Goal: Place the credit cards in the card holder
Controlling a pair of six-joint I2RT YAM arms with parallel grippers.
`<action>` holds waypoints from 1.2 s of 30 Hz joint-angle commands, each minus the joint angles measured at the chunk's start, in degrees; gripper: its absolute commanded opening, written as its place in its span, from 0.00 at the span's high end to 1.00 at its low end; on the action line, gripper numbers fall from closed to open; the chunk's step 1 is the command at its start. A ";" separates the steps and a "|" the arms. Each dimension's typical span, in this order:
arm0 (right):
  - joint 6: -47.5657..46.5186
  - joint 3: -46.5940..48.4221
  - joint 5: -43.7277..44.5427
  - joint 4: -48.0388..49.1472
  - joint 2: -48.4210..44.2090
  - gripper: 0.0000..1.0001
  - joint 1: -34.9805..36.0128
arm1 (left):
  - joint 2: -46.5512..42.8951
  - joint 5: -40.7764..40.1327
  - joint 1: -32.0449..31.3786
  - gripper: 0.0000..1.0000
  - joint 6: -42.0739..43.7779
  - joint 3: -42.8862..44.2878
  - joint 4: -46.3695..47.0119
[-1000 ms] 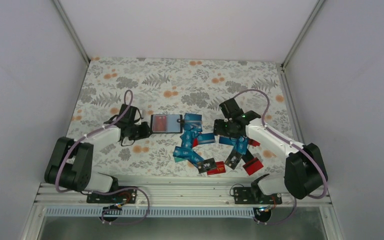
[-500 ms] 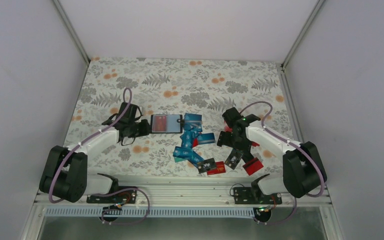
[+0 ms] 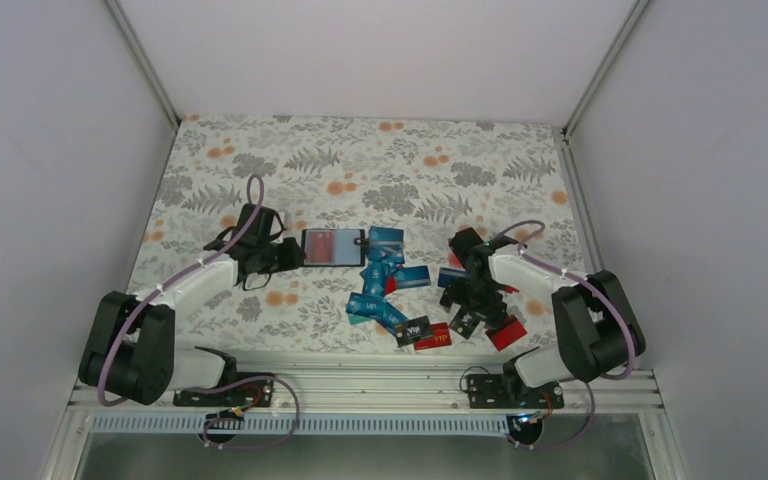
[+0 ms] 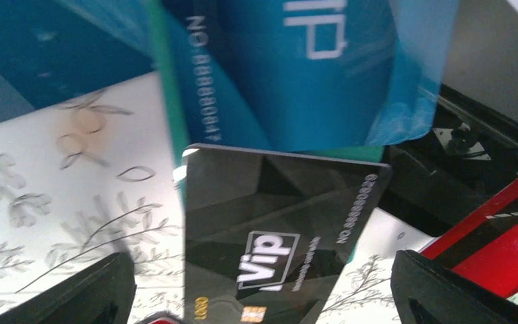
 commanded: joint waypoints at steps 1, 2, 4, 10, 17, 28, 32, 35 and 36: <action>2.24 -2.65 0.19 1.38 -0.37 0.07 -2.59 | 0.23 1.10 -0.15 0.79 1.19 -0.54 1.74; 2.12 -3.44 -0.38 2.90 -0.33 0.08 -3.11 | 0.37 1.21 -0.10 0.79 1.23 -0.54 1.91; 1.58 -5.49 -2.63 5.87 0.33 0.15 -4.08 | 0.66 1.39 -0.16 0.79 1.29 -0.40 1.98; -1.01 -9.11 -7.88 12.64 4.45 0.46 -5.93 | 1.04 1.26 -0.14 0.79 1.55 -0.02 1.62; -2.49 -6.73 -5.15 10.06 4.90 0.58 -5.94 | 1.30 1.15 -0.17 0.79 1.43 -0.02 1.74; -8.22 2.83 -4.42 2.89 1.55 0.56 -5.94 | 0.74 1.48 -0.10 0.79 1.55 1.86 0.37; -9.31 4.94 -5.31 1.63 0.56 0.56 -5.94 | 0.03 1.76 -0.14 0.79 1.35 2.27 0.04; -10.28 6.64 -6.72 1.38 0.32 0.55 -5.94 | -0.46 2.15 -0.16 0.79 1.27 2.52 -0.27; -10.78 7.41 -7.85 1.73 0.23 0.55 -5.92 | -0.63 2.35 -0.17 0.79 1.32 2.65 -0.42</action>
